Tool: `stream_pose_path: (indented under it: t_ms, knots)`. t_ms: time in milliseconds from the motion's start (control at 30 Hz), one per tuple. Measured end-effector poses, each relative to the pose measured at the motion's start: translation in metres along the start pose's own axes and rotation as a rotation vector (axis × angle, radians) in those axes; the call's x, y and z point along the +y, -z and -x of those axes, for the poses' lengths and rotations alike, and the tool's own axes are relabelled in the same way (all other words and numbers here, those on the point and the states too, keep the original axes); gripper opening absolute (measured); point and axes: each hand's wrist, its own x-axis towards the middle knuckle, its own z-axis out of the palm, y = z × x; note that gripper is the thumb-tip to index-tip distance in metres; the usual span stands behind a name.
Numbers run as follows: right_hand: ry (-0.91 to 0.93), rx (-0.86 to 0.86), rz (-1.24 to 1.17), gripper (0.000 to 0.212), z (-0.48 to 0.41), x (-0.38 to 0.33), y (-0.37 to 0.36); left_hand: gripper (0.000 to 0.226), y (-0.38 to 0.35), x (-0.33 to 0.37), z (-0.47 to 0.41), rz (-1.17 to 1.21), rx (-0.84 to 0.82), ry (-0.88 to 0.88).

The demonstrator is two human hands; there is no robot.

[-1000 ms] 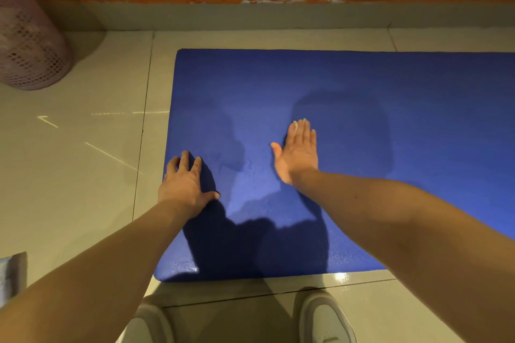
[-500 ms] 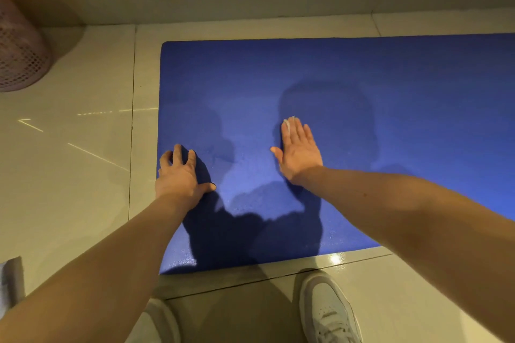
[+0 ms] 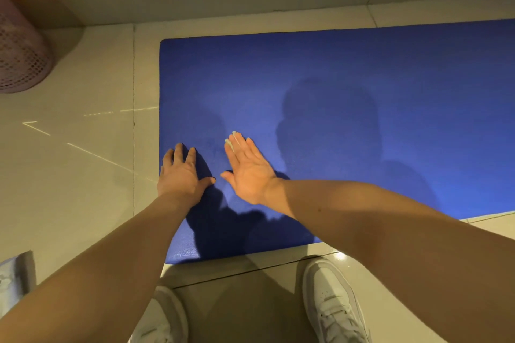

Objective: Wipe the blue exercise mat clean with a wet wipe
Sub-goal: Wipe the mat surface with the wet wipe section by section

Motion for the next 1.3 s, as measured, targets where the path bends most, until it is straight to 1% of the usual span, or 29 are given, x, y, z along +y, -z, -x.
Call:
stream_pose_path:
  t_ms: [100, 200, 267, 333, 400, 433, 467, 500, 567, 600, 633, 700, 767, 833, 900, 967, 1033, 1100, 1200, 1300]
  knots:
    - [0.002, 0.012, -0.059, 0.074, 0.008, 0.034, 0.007, 0.094, -0.001, -0.002, 0.012, -0.046, 0.002, -0.011]
    - [-0.163, 0.022, -0.095, 0.074, 0.024, 0.079, 0.006, 0.099, -0.003, -0.006, 0.021, -0.077, -0.031, -0.026]
    - [-0.274, -0.007, -0.060, 0.075, 0.035, 0.098, 0.003, 0.102, -0.004, -0.007, 0.023, -0.080, -0.040, -0.032]
    - [-0.377, -0.021, -0.077, 0.076, 0.036, 0.095, 0.002, 0.102, -0.006, -0.007, 0.024, -0.084, -0.040, -0.022]
    - [-0.424, 0.012, -0.213, 0.077, 0.030, 0.067, 0.007, 0.100, -0.007, -0.003, 0.026, -0.087, -0.028, -0.010]
    - [-0.409, 0.047, -0.304, 0.075, 0.027, 0.047, 0.010, 0.097, -0.008, -0.002, 0.028, -0.091, -0.014, -0.004]
    - [-0.350, 0.075, -0.369, 0.073, 0.026, 0.026, 0.011, 0.094, -0.009, 0.000, 0.031, -0.093, 0.000, 0.000]
    - [-0.264, 0.070, -0.363, 0.074, 0.025, 0.005, 0.008, 0.092, -0.010, 0.000, 0.034, -0.091, 0.010, 0.001]
    - [-0.119, -0.004, -0.189, 0.077, 0.029, -0.025, -0.001, 0.091, -0.013, -0.001, 0.040, -0.084, 0.007, -0.005]
    - [-0.090, -0.021, -0.115, 0.077, 0.031, -0.028, -0.005, 0.094, -0.014, -0.002, 0.042, -0.079, -0.008, -0.013]
    - [-0.071, -0.015, -0.078, 0.077, 0.033, -0.023, -0.007, 0.098, -0.015, -0.004, 0.043, -0.068, -0.031, -0.019]
    - [-0.037, 0.017, -0.089, 0.077, 0.036, -0.002, -0.009, 0.104, -0.015, -0.006, 0.045, -0.047, -0.079, -0.021]
    - [-0.079, 0.022, -0.107, 0.076, 0.043, 0.030, -0.010, 0.107, -0.014, -0.007, 0.045, -0.048, -0.097, -0.018]
    - [-0.204, 0.024, -0.107, 0.076, 0.055, 0.061, -0.013, 0.105, -0.014, -0.005, 0.047, -0.055, -0.083, -0.016]
    - [-0.333, -0.016, -0.069, 0.076, 0.065, 0.078, -0.013, 0.101, -0.017, -0.003, 0.051, -0.061, -0.056, -0.016]
    - [-0.408, -0.027, -0.076, 0.077, 0.065, 0.074, -0.012, 0.096, -0.020, -0.002, 0.056, -0.060, -0.035, -0.015]
    - [-0.414, 0.006, -0.182, 0.078, 0.059, 0.050, -0.012, 0.094, -0.020, -0.004, 0.058, -0.056, -0.032, -0.018]
    - [-0.316, 0.022, -0.236, 0.079, 0.055, 0.014, -0.013, 0.095, -0.019, -0.005, 0.059, -0.053, -0.047, -0.026]
    - [-0.139, -0.011, -0.142, 0.078, 0.057, -0.029, -0.018, 0.096, -0.019, -0.007, 0.062, -0.062, -0.063, -0.036]
    - [-0.041, 0.020, -0.094, 0.078, 0.062, -0.023, -0.021, 0.095, -0.019, -0.008, 0.064, -0.065, -0.052, -0.033]
